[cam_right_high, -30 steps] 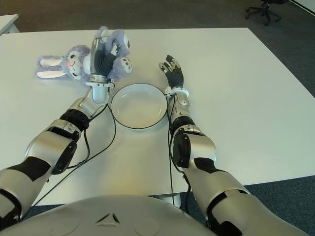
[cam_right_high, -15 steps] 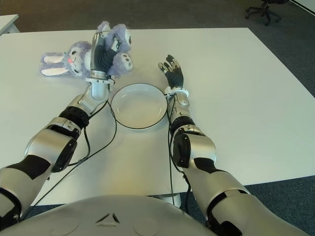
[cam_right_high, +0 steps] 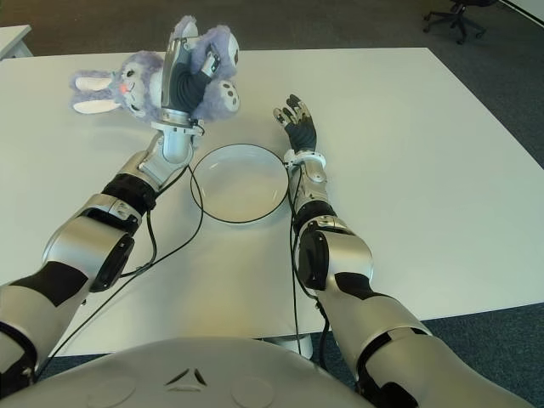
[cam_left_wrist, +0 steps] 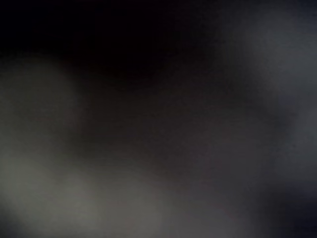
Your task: Put the doll into the plate.
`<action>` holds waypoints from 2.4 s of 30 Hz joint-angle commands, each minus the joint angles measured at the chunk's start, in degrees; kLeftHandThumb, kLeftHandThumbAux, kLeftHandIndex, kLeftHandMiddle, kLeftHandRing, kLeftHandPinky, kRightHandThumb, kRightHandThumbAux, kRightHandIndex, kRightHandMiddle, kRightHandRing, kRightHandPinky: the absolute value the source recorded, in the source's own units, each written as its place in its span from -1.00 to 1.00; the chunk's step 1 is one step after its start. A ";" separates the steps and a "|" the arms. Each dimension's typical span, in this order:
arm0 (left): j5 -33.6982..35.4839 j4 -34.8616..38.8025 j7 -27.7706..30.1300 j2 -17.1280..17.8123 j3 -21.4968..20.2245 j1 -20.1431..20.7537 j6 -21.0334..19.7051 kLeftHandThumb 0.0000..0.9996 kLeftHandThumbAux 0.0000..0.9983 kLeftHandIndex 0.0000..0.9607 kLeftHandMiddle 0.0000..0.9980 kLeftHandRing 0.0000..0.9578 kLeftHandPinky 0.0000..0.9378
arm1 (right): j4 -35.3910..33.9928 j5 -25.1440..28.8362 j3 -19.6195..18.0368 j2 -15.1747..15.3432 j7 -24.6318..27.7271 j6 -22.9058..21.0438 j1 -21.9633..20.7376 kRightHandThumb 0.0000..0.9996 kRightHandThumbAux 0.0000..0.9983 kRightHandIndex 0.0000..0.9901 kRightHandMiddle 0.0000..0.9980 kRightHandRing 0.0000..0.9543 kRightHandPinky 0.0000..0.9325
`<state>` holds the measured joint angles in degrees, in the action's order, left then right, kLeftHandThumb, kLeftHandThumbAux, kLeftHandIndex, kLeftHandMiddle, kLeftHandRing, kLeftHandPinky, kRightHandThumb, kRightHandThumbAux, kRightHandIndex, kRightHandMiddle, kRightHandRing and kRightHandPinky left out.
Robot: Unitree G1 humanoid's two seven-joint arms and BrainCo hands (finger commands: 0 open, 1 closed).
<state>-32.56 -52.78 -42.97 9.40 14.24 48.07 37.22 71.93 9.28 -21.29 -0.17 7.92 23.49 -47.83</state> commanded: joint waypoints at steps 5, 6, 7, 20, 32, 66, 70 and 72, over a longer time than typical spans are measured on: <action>-2.74 4.86 -0.51 0.16 1.00 0.13 -4.39 0.67 0.26 0.67 0.77 0.82 0.82 | 3.80 0.56 -0.61 -1.60 -0.80 -3.02 5.51 -0.16 0.69 -0.73 -0.80 -0.85 -0.84; -2.70 5.34 -0.22 0.11 1.00 0.03 -4.58 0.67 0.26 0.66 0.76 0.82 0.82 | 3.81 0.58 -0.63 -1.62 -0.80 -3.04 5.48 -0.16 0.69 -0.73 -0.80 -0.85 -0.84; -2.67 5.97 0.10 0.03 1.02 -0.11 -4.81 0.67 0.26 0.66 0.76 0.81 0.81 | 3.81 0.60 -0.65 -1.63 -0.79 -3.06 5.47 -0.16 0.69 -0.73 -0.80 -0.85 -0.84; -1.85 14.18 4.20 -1.18 1.50 -3.57 -6.56 0.70 0.24 0.60 0.66 0.74 0.73 | 3.83 0.42 -0.53 -1.71 -0.95 -3.05 5.34 -0.17 0.69 -0.73 -0.79 -0.84 -0.83; -2.03 23.30 8.89 -2.50 1.10 -7.97 -10.52 0.62 0.30 0.63 0.72 0.77 0.81 | 3.54 2.12 -2.16 -2.32 -0.98 -2.47 5.19 0.21 0.53 -0.34 -0.76 -0.80 -0.70; -0.65 27.82 13.77 -6.47 1.34 -10.92 -11.24 0.59 0.33 0.62 0.74 0.78 0.80 | 3.26 2.31 -2.36 -2.73 -1.03 -0.42 5.68 0.42 0.43 -0.15 -0.64 -0.79 -0.81; -1.09 27.66 13.36 -6.61 1.39 -10.78 -11.03 0.60 0.32 0.64 0.75 0.79 0.83 | 3.22 2.24 -2.25 -2.87 -1.16 -0.03 5.74 0.41 0.44 -0.16 -0.64 -0.78 -0.79; -1.25 27.54 13.18 -6.68 1.42 -10.71 -10.93 0.61 0.32 0.63 0.73 0.78 0.80 | 3.20 2.17 -2.16 -2.91 -1.23 0.10 5.75 0.41 0.44 -0.16 -0.64 -0.77 -0.78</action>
<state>-33.64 -25.02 -29.64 2.73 15.47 37.60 25.90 71.91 11.34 -23.44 -1.28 7.56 25.68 -47.90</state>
